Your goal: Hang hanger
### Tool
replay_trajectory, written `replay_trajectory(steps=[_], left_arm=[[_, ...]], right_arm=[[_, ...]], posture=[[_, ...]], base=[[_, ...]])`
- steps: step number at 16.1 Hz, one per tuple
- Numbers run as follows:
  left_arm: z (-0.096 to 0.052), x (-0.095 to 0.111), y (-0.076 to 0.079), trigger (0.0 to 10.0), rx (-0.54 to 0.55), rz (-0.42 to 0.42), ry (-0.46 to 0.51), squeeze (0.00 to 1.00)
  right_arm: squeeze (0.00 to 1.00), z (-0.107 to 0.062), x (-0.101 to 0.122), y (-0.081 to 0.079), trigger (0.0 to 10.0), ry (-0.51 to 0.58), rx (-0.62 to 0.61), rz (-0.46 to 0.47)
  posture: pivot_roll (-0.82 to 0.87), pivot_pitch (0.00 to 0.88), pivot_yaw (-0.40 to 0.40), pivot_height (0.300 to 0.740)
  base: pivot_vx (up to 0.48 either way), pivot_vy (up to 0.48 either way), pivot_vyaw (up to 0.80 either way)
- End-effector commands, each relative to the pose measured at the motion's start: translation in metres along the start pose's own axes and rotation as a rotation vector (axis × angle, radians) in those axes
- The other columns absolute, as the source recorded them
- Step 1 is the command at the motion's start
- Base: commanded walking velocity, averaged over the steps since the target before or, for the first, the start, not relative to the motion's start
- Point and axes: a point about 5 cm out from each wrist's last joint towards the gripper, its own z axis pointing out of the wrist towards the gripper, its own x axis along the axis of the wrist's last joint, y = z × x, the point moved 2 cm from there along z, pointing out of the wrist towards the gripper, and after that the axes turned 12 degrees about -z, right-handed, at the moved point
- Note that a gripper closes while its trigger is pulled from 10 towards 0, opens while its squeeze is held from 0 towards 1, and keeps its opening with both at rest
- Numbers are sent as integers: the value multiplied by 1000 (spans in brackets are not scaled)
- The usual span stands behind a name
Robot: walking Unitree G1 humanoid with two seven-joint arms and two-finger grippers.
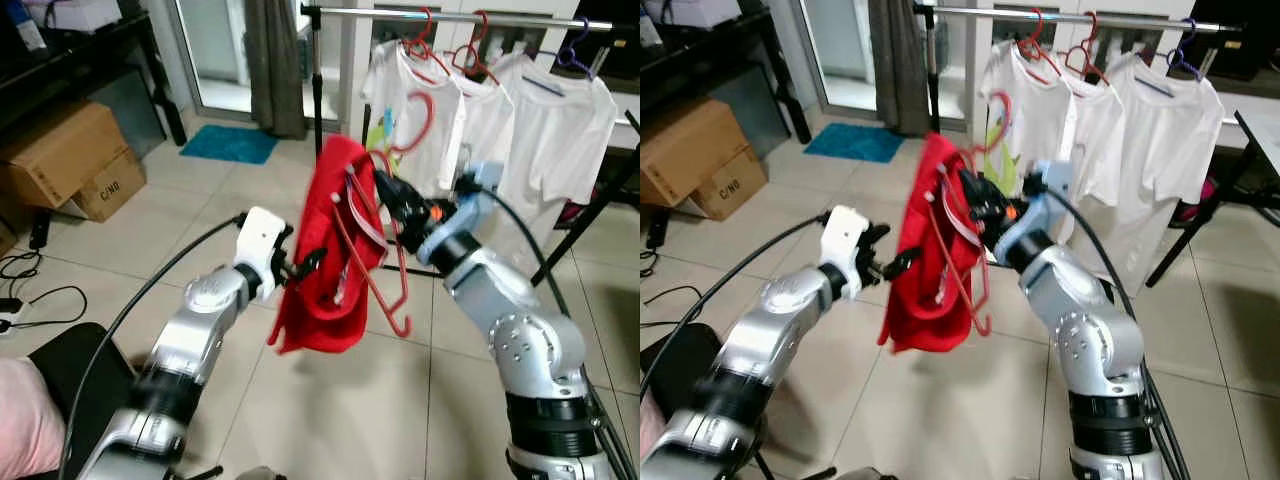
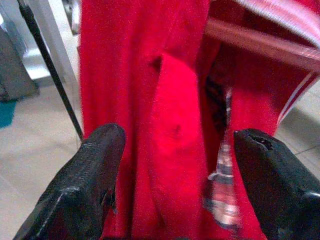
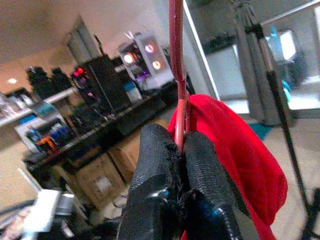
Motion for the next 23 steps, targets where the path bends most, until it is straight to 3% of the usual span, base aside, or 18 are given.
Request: replay_trajectory(steps=[1,2,3,7,12,23], left_arm=[[2,0,-10,4275,54,42,5,0],[5,-1,-9,549,49,44,5,0],[7,-2,-7,0,30,32,7,0],[16,-7,0,0,-60,-23,16,0],[21,-3,-8,0,-35,-21,20,0],[25,-2,-5,0,-115,-50,12,0]], right_arm=[[0,1,21,-8,10000,84,51,5],[0,1,21,-8,10000,85,51,9],[0,0,21,-8,10000,85,52,9],[0,1,29,-9,10000,103,73,29],[0,2,33,-11,10000,125,85,56],[0,3,35,-13,10000,144,96,71]], posture=[[-115,0,40,740],[-123,0,42,740],[-127,0,42,740],[-126,0,35,740],[-124,0,43,740],[-124,0,56,740]], base=[[0,0,0],[0,0,0],[0,0,0],[0,0,0],[0,0,0],[0,0,0]])
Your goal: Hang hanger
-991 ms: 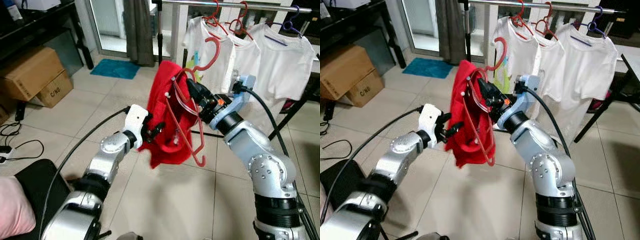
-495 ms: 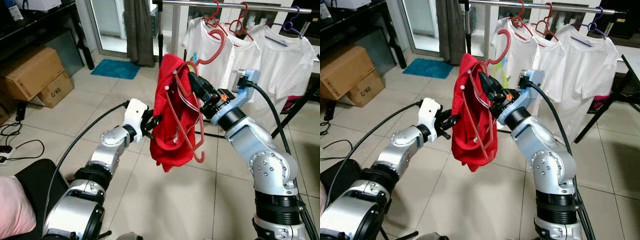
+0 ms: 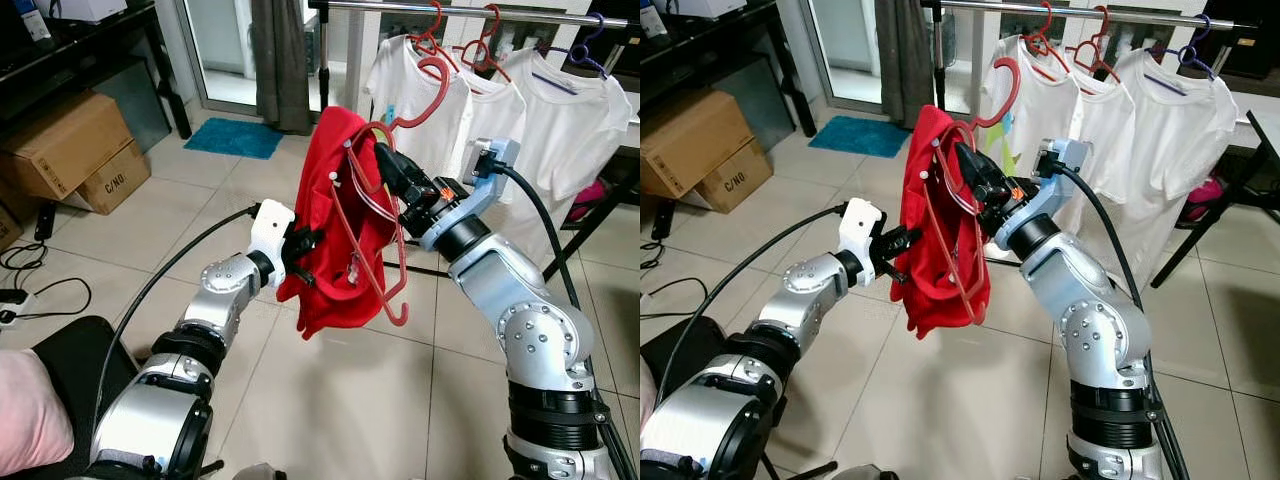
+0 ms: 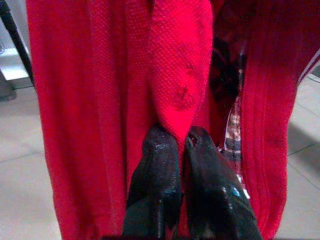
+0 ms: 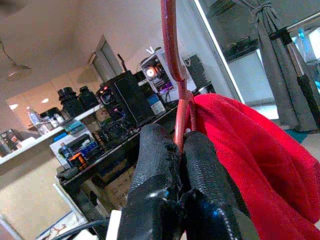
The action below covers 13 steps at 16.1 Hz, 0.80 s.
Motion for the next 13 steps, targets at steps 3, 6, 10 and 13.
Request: replay_trajectory(steps=[3,6,10,13], left_arm=[[-1,3,-5,0,17,-3,-4,0],[-1,-19,0,0,27,-56,-76,0],[4,-37,17,0,-20,-101,-128,0],[8,-42,27,0,-48,-133,-137,0]], right_arm=[[0,3,20,-9,10000,84,42,-20],[0,8,26,12,10000,119,-132,-25],[0,15,34,20,10000,154,-202,-24],[0,21,44,23,10000,204,-279,-85]], posture=[[-126,0,60,740],[-120,0,58,740],[-111,0,48,740],[-110,0,47,740]], base=[[0,0,0],[0,0,0],[0,0,0],[0,0,0]])
